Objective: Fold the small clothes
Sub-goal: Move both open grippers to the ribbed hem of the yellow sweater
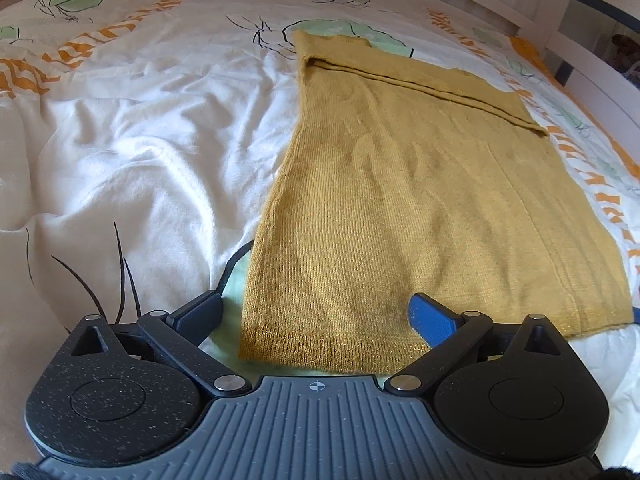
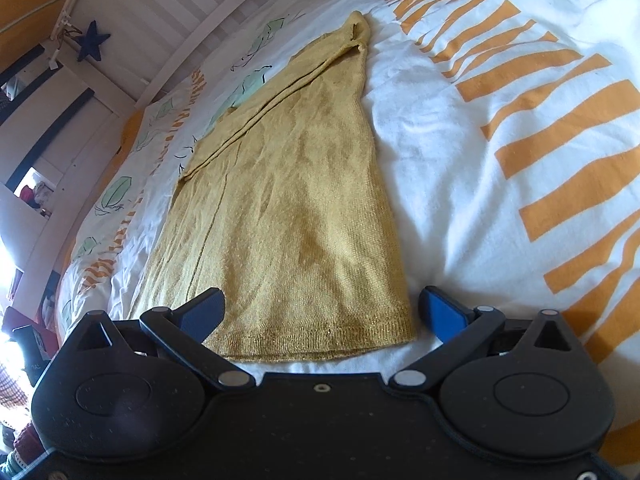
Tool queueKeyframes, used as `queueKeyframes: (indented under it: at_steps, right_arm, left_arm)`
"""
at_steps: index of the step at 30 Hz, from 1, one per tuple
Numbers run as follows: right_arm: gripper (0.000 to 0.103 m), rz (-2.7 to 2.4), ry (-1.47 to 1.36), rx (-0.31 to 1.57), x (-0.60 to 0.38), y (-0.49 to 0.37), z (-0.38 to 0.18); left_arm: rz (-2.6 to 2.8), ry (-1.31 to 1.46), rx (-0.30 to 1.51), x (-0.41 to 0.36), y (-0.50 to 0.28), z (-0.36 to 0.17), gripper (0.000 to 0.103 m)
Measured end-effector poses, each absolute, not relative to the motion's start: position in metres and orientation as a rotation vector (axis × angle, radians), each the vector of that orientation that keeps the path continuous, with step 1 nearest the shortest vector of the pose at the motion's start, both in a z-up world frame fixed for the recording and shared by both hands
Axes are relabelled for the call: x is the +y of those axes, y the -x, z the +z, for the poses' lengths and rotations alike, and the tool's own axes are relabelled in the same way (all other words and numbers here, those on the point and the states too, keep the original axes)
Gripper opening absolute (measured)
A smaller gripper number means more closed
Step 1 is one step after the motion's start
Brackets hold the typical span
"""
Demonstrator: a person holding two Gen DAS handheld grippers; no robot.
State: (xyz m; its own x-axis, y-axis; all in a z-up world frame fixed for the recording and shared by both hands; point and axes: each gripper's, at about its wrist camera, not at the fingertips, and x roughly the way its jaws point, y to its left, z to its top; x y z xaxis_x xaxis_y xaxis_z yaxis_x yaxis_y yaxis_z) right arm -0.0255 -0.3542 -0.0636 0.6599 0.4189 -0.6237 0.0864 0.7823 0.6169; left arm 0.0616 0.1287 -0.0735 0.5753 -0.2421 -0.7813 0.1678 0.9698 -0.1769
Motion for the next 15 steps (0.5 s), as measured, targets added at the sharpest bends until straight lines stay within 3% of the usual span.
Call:
queueKeyframes:
  at_steps: [8,15]
  right_arm:
    - [0.103,0.205,-0.671,0.843,-0.355,0.027,-0.064]
    - [0.103,0.203,-0.670,0.846,-0.354,0.027,-0.063]
  left_arm:
    - [-0.240,0.179,0.957,0.147,-0.064,-0.064,0.072]
    - [-0.233,0.221,0.999,0.161,-0.066,-0.063,0.043]
